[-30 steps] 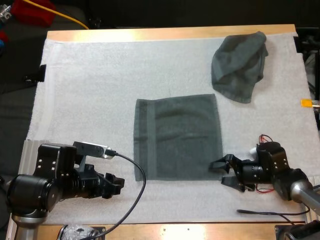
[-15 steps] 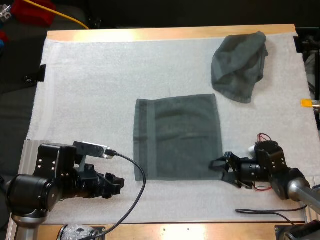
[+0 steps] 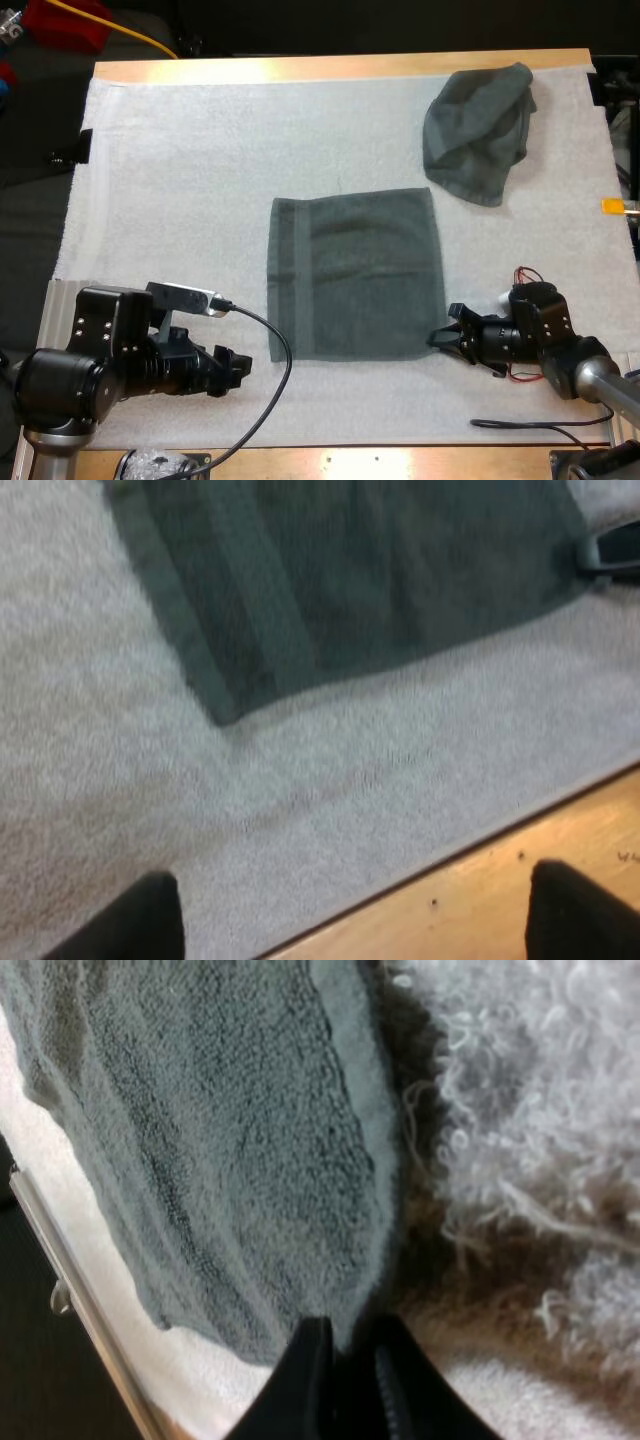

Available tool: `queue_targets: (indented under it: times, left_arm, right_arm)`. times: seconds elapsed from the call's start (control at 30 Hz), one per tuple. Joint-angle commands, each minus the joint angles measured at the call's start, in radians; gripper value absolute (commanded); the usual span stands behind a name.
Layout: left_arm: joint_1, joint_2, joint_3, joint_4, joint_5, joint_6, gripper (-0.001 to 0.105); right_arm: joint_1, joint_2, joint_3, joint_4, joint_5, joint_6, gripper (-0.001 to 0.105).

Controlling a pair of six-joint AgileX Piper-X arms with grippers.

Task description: Pick towel from pile, fold and stack

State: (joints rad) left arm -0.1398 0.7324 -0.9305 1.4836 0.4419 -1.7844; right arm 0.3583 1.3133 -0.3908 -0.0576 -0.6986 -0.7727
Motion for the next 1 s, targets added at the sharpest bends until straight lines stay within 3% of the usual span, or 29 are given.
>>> queue_targets:
  times: [0.0,0.3,0.5,0.73,0.97]
  left_arm:
    - [-0.005,-0.007,0.002,-0.016,0.003,-0.006,0.068]
    - [-0.005,0.046,0.014,-0.131,0.004,-0.021,0.068]
    - [-0.005,0.160,0.094,-0.225,0.084,-0.028,0.068]
    - [-0.005,0.293,0.218,-0.369,0.111,-0.057,0.068]
    - [-0.005,0.437,0.255,-0.451,0.147,-0.056,0.068]
  right_arm:
    - [-0.003,0.008,0.005,0.024,0.001,-0.009,0.003]
    - [-0.003,0.008,0.005,0.131,0.005,-0.082,0.003]
    - [-0.003,0.008,0.005,0.171,0.005,-0.122,0.003]
    - [-0.003,0.008,0.005,0.174,0.005,-0.128,0.003]
    - [-0.003,0.008,0.005,0.174,0.005,-0.128,0.003]
